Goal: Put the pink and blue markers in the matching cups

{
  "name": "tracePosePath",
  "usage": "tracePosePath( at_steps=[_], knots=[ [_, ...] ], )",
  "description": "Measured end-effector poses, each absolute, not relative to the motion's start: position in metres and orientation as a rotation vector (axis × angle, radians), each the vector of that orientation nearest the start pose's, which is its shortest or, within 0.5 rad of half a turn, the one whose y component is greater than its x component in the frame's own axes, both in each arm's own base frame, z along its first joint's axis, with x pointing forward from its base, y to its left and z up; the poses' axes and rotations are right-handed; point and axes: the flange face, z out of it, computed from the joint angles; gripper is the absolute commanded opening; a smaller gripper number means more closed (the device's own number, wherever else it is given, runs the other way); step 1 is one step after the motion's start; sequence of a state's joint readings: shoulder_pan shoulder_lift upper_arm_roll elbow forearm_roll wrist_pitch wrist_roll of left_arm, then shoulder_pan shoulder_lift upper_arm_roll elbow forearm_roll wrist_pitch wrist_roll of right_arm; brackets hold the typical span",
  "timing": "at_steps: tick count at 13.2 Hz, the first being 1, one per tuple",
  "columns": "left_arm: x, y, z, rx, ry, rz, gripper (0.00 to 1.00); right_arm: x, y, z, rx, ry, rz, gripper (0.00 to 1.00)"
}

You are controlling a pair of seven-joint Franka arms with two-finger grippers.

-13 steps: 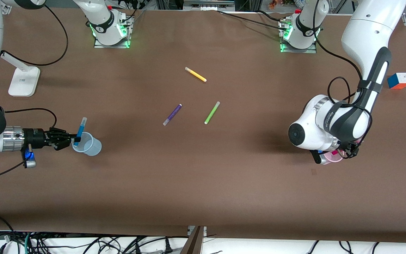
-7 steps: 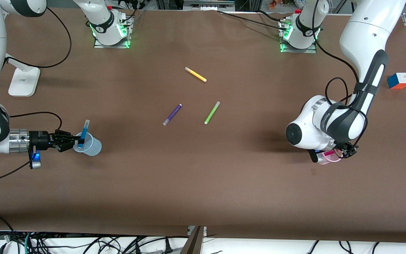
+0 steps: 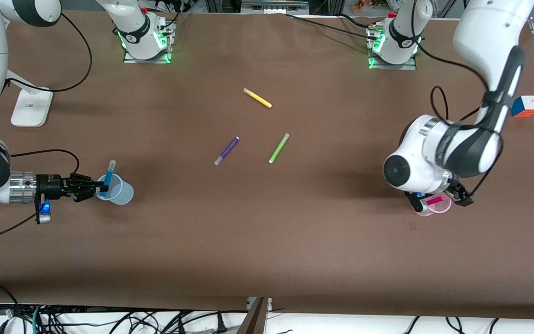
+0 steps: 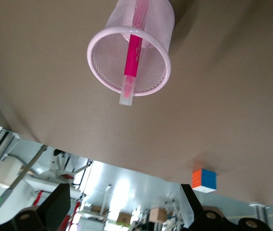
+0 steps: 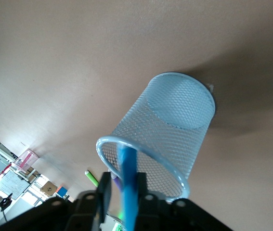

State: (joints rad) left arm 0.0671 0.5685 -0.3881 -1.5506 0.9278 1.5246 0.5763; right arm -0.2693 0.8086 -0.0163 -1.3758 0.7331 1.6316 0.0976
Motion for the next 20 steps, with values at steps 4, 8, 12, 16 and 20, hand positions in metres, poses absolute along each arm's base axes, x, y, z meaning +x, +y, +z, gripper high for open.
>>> tracePosePath(
  at_steps=[4,8,12,16,20],
  knots=[
    [0.635,-0.054,0.390,-2.409,1.128,0.688,1.00,0.673,-0.126,0.220,-2.225,0.741,0.572,0.63],
    [0.621,-0.024,0.447,-2.783,0.744,0.540,1.00,0.684,-0.124,0.246,-2.237,0.697,0.549,0.97],
    [0.609,-0.025,0.502,-3.035,0.370,0.349,1.00,0.695,-0.110,0.356,-2.441,0.572,0.503,0.99],
    [0.593,-0.010,0.564,-3.142,0.065,0.135,1.00,0.656,-0.056,0.489,-2.764,0.404,0.533,0.99],
    [0.575,-0.019,0.595,-3.147,-0.153,0.059,1.00,0.609,-0.005,0.568,-2.993,0.298,0.535,0.99]
  ],
)
